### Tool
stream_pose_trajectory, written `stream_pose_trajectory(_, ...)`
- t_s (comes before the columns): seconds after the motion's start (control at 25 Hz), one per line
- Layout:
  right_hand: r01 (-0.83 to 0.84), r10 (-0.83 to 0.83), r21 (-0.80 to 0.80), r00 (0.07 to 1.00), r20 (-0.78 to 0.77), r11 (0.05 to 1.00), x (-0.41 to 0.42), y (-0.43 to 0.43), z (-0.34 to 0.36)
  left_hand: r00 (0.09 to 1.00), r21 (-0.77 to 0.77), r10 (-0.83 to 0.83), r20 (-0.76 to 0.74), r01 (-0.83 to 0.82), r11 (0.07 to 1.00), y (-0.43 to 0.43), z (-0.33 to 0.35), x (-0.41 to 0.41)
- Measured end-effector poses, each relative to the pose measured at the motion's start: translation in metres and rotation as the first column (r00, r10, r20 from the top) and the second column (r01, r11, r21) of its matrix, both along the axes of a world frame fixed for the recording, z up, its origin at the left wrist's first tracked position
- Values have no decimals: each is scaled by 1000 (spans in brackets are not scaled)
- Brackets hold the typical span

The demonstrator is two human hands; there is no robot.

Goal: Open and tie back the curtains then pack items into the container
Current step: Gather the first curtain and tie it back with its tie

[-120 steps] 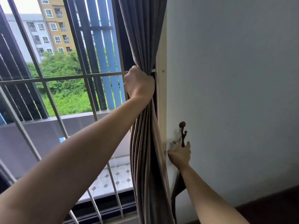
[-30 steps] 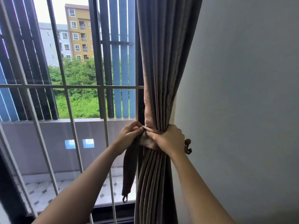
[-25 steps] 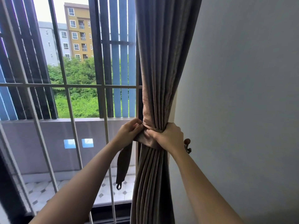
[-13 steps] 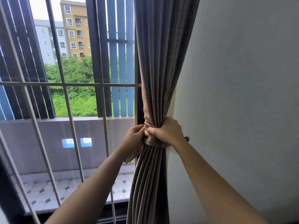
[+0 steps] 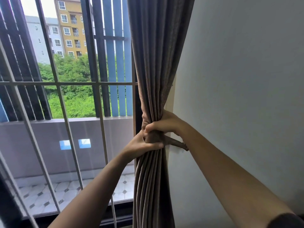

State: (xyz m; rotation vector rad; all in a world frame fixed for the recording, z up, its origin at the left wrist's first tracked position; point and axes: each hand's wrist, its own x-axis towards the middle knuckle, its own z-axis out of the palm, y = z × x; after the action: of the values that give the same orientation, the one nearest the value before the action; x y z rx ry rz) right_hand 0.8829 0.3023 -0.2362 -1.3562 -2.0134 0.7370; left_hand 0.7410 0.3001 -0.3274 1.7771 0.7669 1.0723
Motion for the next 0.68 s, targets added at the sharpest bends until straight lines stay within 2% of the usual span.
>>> stream_pose_trajectory(0.08,-14,14,12,1000,21,1000,-2,6,-1,996,11,86,2,-86,996,-2,6,7)
stream_pose_trajectory(0.28,56,-57,24,998,26,998,-1,18,-11,956,-60,251,151,-245,968,0,1,17)
stream_pose_trajectory(0.48,-83,83,4,995,-58,997,6,11,-10,922,-70,347,174,-340,938,3,1,11)
stream_pose_trajectory(0.6,-128,103,-61,944,-313,990,17,-11,-33,899,-71,396,184,-390,918,5,1,3)
stream_pose_trajectory(0.68,32,-47,-41,878,-476,999,16,-24,-70,891,-76,413,188,-406,911,6,3,-6)
